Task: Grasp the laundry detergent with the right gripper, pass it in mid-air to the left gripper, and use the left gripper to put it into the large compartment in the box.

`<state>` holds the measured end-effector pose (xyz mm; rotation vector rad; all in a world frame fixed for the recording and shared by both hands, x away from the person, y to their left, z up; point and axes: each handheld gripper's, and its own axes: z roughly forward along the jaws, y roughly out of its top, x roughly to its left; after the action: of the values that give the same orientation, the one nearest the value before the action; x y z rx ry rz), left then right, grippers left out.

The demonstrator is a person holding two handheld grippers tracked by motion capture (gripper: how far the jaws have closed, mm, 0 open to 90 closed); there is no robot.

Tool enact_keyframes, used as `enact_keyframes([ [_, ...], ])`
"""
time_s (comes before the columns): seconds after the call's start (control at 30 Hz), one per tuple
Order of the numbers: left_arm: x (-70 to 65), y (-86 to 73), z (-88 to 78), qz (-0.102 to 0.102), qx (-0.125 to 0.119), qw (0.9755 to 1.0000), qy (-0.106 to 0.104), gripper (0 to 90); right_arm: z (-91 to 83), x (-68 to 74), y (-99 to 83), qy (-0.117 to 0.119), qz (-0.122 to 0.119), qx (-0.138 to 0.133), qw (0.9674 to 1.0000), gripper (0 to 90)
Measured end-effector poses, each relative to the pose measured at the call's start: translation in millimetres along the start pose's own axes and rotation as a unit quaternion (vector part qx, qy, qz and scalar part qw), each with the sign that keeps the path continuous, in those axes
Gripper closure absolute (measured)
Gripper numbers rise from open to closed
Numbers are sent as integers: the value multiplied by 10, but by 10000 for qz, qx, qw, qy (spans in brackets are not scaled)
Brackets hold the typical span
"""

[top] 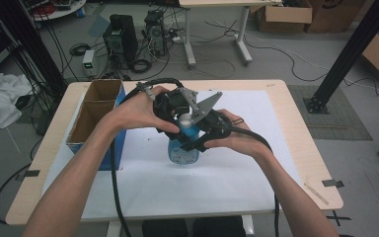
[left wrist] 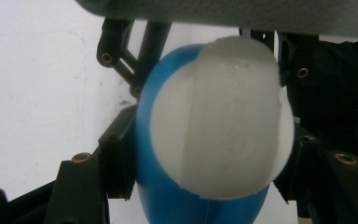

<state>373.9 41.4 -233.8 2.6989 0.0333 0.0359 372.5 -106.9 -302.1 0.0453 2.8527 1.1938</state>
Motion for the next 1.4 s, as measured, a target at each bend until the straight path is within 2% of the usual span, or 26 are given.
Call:
enact_keyframes([
  [0.23, 3, -1, -12, 40, -78, 10000, 25, 378, -9, -6, -2, 15, 20, -47, 10000, 455],
  [0.47, 4, 16, 1, 21, -56, 10000, 57, 379, -12, -21, -22, 19, 29, -72, 10000, 452],
  [0.53, 9, 27, 10, 20, 13, 10000, 75, 379, -7, -28, -30, 43, 38, -81, 10000, 450],
  [1.07, 11, 11, 4, -3, -14, 10000, 75, 380, 8, -30, -30, 2, 19, -115, 9999, 444],
  [1.27, 10, 7, -11, -8, -61, 9999, 95, 379, 4, -31, -31, 1, 51, -207, 9998, 441],
  [1.4, 6, 8, -1, -12, -6, 10000, 93, 380, 4, -36, -34, 19, 61, -220, 9997, 435],
])
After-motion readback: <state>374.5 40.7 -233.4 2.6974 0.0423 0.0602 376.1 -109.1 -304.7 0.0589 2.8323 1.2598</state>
